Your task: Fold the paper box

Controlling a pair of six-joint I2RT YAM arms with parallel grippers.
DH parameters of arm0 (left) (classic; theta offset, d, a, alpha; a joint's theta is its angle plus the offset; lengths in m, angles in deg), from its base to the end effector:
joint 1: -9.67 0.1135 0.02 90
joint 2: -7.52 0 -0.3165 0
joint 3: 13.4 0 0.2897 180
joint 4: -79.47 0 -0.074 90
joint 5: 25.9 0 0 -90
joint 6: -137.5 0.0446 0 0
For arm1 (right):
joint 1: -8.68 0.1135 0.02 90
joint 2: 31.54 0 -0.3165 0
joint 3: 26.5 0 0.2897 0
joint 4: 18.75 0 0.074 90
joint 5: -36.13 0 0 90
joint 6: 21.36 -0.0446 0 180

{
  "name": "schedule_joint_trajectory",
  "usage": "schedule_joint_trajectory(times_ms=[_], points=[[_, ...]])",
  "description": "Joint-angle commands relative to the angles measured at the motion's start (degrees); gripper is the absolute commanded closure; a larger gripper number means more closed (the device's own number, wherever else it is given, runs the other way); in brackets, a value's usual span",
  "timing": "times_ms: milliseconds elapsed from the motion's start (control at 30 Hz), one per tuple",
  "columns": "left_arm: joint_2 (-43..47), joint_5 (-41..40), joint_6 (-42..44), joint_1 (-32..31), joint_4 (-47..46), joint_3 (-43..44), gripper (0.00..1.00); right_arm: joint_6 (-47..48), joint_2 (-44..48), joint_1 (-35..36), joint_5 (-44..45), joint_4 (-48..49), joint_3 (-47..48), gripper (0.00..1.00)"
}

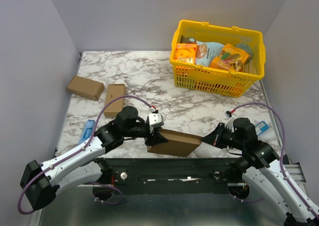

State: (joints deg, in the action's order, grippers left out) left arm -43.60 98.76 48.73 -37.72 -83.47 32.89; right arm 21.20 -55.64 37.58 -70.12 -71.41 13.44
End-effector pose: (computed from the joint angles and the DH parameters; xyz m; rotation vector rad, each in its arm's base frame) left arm 0.1253 -0.1737 0.2942 1.2110 1.6535 -1.1070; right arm 0.0844 0.0609 0.2518 0.2160 2.3817 1.0056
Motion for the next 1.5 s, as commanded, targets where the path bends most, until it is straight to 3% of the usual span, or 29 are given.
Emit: schedule_joint_trajectory(times_ms=[0,1200,1367,1467], points=[[0.2,-12.2,2.1,1.3,-0.5,-0.7,0.94,2.3,0.0,0.2,2.2,-15.8,-5.0,0.99],[-1.7,-15.7,1.0,1.3,-0.4,0.2,0.95,1.3,-2.4,1.9,1.8,-14.1,-7.7,0.99],[-1.4,-12.4,1.7,1.3,-0.4,-0.2,0.95,2.3,-3.1,2.0,3.4,-14.7,-4.8,0.99],[-1.1,-10.1,2.3,1.3,-0.1,-0.2,0.95,3.8,-5.6,2.0,7.0,-15.9,0.7,0.9]])
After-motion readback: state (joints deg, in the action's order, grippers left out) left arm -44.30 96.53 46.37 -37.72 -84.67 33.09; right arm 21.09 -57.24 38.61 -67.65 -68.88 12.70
